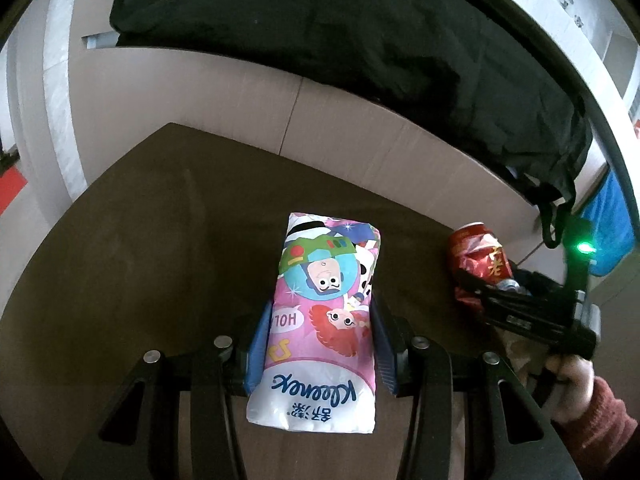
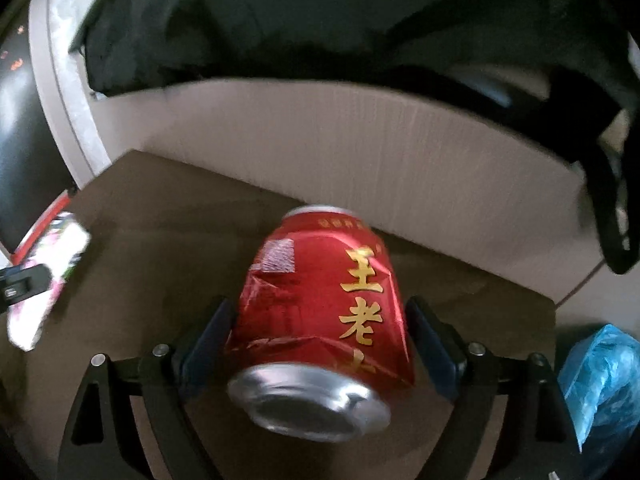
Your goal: Collect trash
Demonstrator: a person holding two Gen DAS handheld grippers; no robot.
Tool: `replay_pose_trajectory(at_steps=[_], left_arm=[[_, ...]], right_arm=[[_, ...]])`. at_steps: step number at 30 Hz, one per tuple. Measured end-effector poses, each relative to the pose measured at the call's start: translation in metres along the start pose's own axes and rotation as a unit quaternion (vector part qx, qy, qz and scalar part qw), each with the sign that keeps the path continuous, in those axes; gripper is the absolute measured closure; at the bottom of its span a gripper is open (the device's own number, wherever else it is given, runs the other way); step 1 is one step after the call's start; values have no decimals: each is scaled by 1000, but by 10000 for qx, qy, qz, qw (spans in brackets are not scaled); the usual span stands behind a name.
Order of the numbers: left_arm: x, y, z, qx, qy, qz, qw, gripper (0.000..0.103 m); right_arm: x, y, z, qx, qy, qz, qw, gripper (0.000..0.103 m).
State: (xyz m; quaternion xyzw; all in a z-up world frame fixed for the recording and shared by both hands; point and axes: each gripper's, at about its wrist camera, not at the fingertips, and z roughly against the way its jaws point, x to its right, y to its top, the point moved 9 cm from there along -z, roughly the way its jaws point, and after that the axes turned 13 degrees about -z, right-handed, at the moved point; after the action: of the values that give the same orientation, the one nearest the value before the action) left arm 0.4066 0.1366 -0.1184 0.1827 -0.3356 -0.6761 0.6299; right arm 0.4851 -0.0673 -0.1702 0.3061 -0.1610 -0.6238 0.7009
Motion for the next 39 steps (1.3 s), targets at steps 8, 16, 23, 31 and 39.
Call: replay_pose_trajectory(at_steps=[8, 16, 23, 31, 39], left_arm=[[-1, -12, 8, 42, -6, 186, 9998, 57], [25, -9, 31, 233, -65, 81, 9997, 57], [69, -7, 59, 520, -142, -95, 9985, 57], [84, -16, 68, 639, -150, -125, 9978, 57], [58, -25, 66, 648, -59, 27, 9979, 57]], right_arm=[[0, -7, -4, -148, 66, -78, 9998, 22], [-3, -7, 54, 243, 544, -143, 9981, 25], [2, -8, 109, 618, 717, -215, 9953, 63], [26, -18, 122, 682, 908, -301, 9931, 64], [20, -28, 109, 492, 1317, -933, 9857, 17]])
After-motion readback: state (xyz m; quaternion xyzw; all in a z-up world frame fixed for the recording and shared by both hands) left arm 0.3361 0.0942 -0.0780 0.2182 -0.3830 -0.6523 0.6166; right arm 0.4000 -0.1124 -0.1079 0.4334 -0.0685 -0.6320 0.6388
